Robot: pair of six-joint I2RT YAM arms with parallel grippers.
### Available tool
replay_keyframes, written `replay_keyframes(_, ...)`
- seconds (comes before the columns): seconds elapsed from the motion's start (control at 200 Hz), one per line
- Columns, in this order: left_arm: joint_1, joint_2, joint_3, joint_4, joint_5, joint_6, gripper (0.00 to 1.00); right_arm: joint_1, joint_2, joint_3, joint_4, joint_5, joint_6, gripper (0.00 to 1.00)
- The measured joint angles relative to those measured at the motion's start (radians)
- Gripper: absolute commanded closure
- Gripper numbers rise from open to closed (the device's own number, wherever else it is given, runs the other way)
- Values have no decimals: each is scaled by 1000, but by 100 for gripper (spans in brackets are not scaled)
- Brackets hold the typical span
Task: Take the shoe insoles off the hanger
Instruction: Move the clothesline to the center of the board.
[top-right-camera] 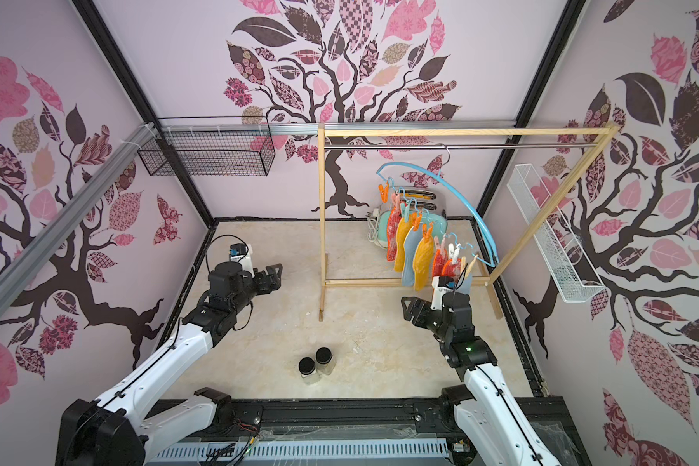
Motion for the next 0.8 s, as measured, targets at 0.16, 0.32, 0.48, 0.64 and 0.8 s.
replay_keyframes(0.16, -19, -2, 16, -42, 43, 6, 15, 1, 5, -22, -23, -105, -3, 24)
replay_keyframes(0.32, -21, 3, 45, -76, 85, 10, 16, 14, 8, -47, 0, -194, 1, 27)
replay_keyframes(0.48, -21, 30, 100, -80, 129, 18, 18, 74, 45, -62, 20, -242, 0, 26)
replay_keyframes(0.64, -25, 82, 155, -82, 185, 31, 20, 170, 86, -63, 22, -237, -8, 25)
replay_keyframes(0.8, -67, 137, 215, -87, 218, 72, 21, 180, 88, -66, 53, -234, -6, 25)
